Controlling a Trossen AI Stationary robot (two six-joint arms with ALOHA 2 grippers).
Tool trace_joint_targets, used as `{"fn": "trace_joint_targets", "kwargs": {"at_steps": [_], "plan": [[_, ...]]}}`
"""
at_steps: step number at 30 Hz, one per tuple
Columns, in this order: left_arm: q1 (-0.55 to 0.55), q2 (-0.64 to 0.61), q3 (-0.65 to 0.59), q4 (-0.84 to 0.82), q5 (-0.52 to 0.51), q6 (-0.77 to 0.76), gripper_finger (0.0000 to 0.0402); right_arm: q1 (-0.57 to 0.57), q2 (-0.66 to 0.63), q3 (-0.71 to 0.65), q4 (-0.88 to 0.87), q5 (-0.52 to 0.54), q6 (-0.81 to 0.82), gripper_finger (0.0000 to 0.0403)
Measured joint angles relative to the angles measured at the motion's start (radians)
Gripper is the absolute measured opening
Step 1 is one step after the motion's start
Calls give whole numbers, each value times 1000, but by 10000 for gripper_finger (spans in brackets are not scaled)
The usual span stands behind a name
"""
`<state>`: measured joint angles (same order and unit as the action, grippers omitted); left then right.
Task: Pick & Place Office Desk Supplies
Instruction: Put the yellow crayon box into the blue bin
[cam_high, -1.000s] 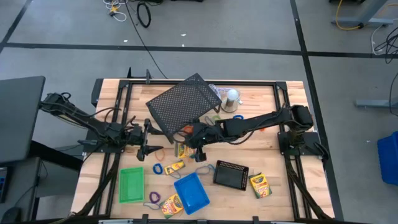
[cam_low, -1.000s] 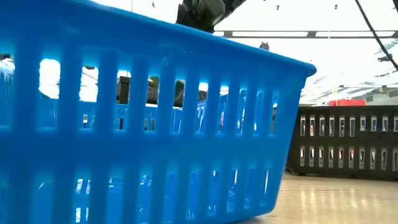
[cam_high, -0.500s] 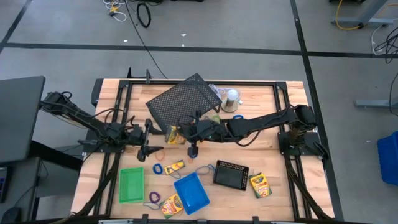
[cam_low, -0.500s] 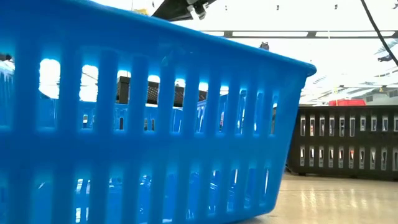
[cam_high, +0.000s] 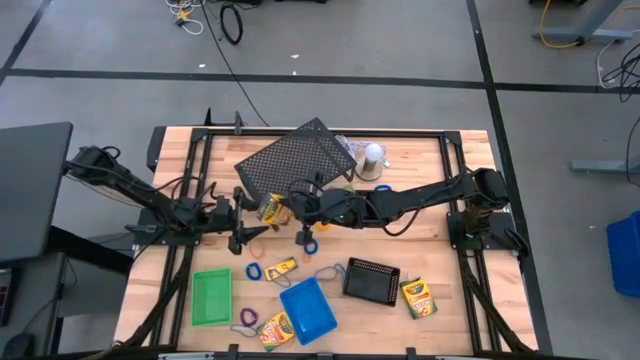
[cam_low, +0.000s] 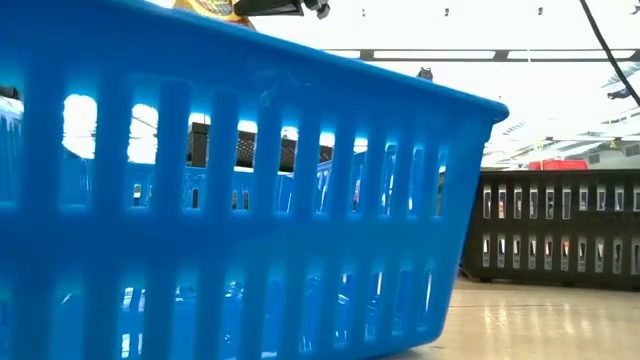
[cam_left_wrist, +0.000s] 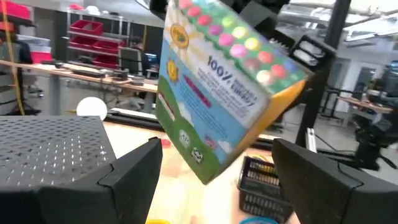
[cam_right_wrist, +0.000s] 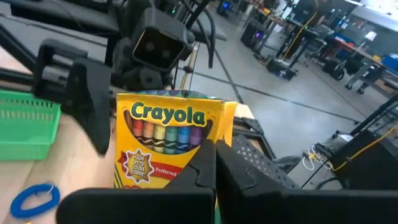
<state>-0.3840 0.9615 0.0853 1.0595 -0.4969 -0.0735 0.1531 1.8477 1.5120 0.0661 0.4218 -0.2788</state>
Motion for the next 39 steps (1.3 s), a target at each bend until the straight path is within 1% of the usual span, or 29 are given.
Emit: {"fn": "trace_joint_targets", "kwargs": {"at_steps": [4,7,12,14,16,20,24,27,32,39], "plan": [[0,112,93,10,-15,13,310,-2,0,0,29,12,-12,0],[1,209,173,7,-72,31,310,-4,0,0,42,13,-15,0],[-1,342,260,8,-203,52,307,-5,0,0,44,16,-17,0],[-2,380,277,12,-270,50,300,-7,0,0,47,21,-19,0],[-1,407,281,27,-309,51,287,-7,0,0,54,20,-19,0],[-3,421,282,49,-308,47,244,-5,1,0,57,12,-19,0],[-3,421,283,64,-285,37,198,-5,1,0,62,12,-19,0],[-3,421,282,84,-261,38,178,-5,1,0,68,12,-18,0],[-3,421,282,108,-237,48,173,-5,1,1,71,12,-19,0],[-3,420,282,131,-123,61,191,-4,2,1,87,2,-33,0]]}}
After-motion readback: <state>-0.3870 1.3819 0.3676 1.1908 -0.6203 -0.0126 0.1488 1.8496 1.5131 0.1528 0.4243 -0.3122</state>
